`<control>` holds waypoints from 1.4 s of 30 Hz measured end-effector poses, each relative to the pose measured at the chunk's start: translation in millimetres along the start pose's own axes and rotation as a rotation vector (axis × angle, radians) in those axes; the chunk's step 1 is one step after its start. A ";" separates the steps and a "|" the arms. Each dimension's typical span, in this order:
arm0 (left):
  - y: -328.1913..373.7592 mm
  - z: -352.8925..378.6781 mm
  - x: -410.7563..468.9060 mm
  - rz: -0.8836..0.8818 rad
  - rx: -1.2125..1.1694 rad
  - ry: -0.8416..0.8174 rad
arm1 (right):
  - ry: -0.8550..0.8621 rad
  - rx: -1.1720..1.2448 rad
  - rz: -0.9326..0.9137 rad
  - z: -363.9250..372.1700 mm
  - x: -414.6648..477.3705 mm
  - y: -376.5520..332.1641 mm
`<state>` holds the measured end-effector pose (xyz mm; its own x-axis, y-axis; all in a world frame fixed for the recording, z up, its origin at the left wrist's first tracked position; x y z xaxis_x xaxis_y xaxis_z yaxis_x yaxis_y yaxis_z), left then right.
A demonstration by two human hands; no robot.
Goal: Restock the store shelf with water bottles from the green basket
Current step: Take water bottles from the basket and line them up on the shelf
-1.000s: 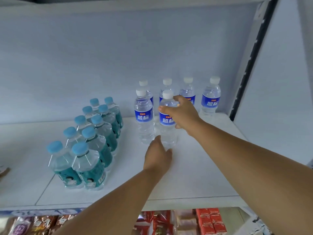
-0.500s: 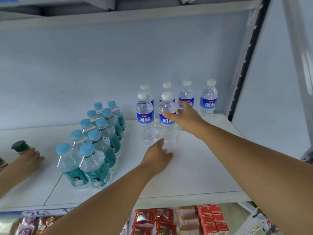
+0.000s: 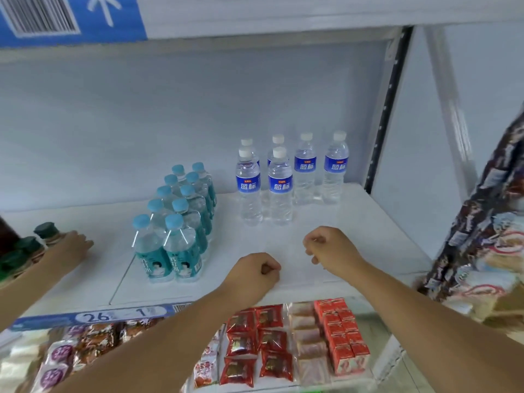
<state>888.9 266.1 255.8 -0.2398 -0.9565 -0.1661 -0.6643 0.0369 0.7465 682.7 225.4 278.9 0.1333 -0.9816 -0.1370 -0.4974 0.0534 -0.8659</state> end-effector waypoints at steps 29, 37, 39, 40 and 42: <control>-172.3 113.5 -199.3 -0.205 0.058 -0.390 | -0.235 -0.103 0.268 176.2 -211.7 136.2; -219.8 153.8 -184.8 -0.284 0.048 -0.444 | -0.301 -0.180 0.321 201.8 -194.3 193.6; -248.7 174.7 -162.8 -0.274 0.064 -0.424 | -0.271 -0.203 0.290 215.5 -178.1 226.2; -267.7 192.4 -154.5 -0.272 0.059 -0.427 | -0.276 -0.221 0.284 228.1 -174.0 249.9; -314.5 239.0 -140.5 -0.295 0.069 -0.455 | -0.304 -0.267 0.292 259.4 -170.7 309.2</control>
<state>962.3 458.0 -109.7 -0.3081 -0.7076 -0.6360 -0.7911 -0.1808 0.5843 728.6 457.1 -90.3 0.1796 -0.8328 -0.5237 -0.7478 0.2303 -0.6227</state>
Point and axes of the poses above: each hand's wrist, its own x-axis towards the middle knuckle, its own z-axis out of the palm, y = z × x, the point moved 3 cm from there along x, towards the middle knuckle, and after that the axes turned 8 degrees about -y, right-handed, at the moved point
